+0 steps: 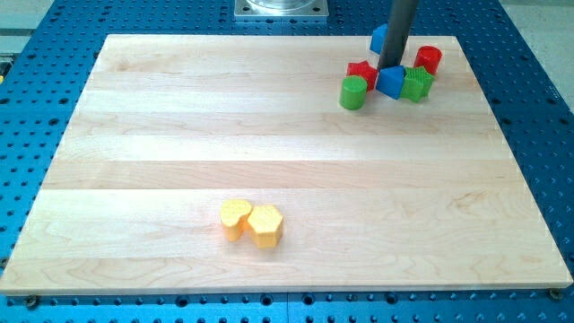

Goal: Push red circle into green star

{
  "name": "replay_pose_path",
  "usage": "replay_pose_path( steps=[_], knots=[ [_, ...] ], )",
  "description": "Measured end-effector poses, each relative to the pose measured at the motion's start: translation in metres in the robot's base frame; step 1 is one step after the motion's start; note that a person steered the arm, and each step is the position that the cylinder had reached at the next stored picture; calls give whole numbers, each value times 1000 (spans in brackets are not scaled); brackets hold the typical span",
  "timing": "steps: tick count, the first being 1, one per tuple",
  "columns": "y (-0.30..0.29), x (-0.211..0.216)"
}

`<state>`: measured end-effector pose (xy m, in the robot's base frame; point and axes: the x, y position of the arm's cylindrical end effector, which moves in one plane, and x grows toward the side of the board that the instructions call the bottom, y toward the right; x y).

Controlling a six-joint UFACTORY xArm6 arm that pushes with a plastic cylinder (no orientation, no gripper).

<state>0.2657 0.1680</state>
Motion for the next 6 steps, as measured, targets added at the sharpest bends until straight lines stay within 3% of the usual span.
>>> replay_pose_path(
  steps=[4,5,6],
  knots=[
    [79,-9],
    [92,-45],
    [142,-33]
  ],
)
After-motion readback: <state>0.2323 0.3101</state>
